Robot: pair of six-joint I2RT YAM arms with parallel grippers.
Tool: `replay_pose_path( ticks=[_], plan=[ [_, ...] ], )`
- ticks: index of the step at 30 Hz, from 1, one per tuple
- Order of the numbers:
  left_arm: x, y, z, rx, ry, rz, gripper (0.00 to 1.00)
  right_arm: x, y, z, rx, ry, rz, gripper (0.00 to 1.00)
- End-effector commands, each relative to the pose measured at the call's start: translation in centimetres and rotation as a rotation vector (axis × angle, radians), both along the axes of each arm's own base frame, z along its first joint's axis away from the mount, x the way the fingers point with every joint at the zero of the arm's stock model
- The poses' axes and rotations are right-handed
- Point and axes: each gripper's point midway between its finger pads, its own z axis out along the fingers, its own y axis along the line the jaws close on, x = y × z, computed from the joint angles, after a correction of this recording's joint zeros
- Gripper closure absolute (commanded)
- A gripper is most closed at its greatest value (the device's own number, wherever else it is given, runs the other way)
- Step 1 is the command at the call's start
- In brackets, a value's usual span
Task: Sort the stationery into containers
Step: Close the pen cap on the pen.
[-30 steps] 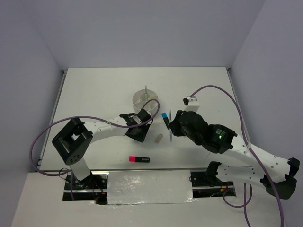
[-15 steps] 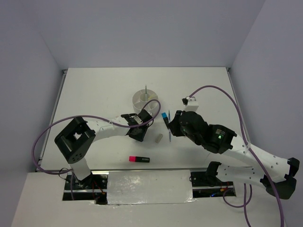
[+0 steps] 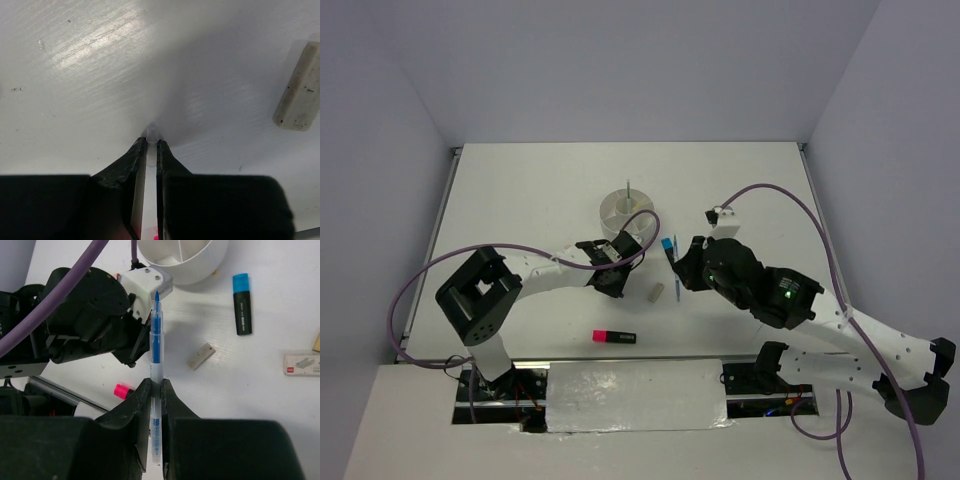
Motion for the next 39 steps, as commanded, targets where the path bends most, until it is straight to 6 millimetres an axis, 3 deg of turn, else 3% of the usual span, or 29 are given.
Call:
replay_pose_path(
  ticks=[1,5,7,8,10,11,12,16,19,20,28,39],
  plan=[
    [0.0,-0.9,0.7,-0.042,-0.005,-0.024,1.0,-0.3,0.8,1.2,0.069,-0.048,0.052,1.0],
    [0.2,-1.1,3.9,-0.096,-0.053,-0.004,1.0,-0.8,1.1,2.5,0.121,-0.084,0.096,1.0],
    [0.6,-1.5,7.6,-0.183,-0.124,0.016,1.0,-1.2,1.6,3.3,0.146,-0.113,0.14,1.0],
    [0.8,-1.7,10.6,-0.259,-0.181,0.027,1.0,-1.1,1.9,3.6,0.165,-0.129,0.153,1.0],
    [1.3,-1.9,14.3,-0.359,-0.276,0.051,1.0,-1.2,2.5,2.8,0.175,-0.125,0.172,1.0],
    [1.1,-1.5,17.9,-0.454,-0.353,0.08,1.0,-1.1,3.2,3.3,0.206,-0.137,0.186,1.0],
    [1.3,-1.4,19.5,-0.52,-0.407,0.096,1.0,-1.3,3.8,3.3,0.224,-0.139,0.209,1.0],
    [-0.7,0.0,28.8,-0.85,-0.614,0.101,1.0,-2.9,7.1,2.6,0.284,-0.129,0.36,1.0],
    [-2.1,0.6,31.0,-0.971,-0.673,0.07,1.0,-3.7,8.7,3.2,0.337,-0.163,0.41,1.0],
    [-2.8,1.1,33.3,-1.052,-0.724,0.061,1.0,-4.3,9.5,3.9,0.362,-0.187,0.434,1.0],
    [-6.0,1.1,36.1,-1.224,-0.734,-0.051,1.0,-5.7,12.1,6.0,0.396,-0.253,0.478,1.0],
    [-6.9,2.2,36.9,-1.263,-0.767,-0.055,1.0,-6.7,12.5,7.3,0.404,-0.298,0.494,1.0]
  ],
)
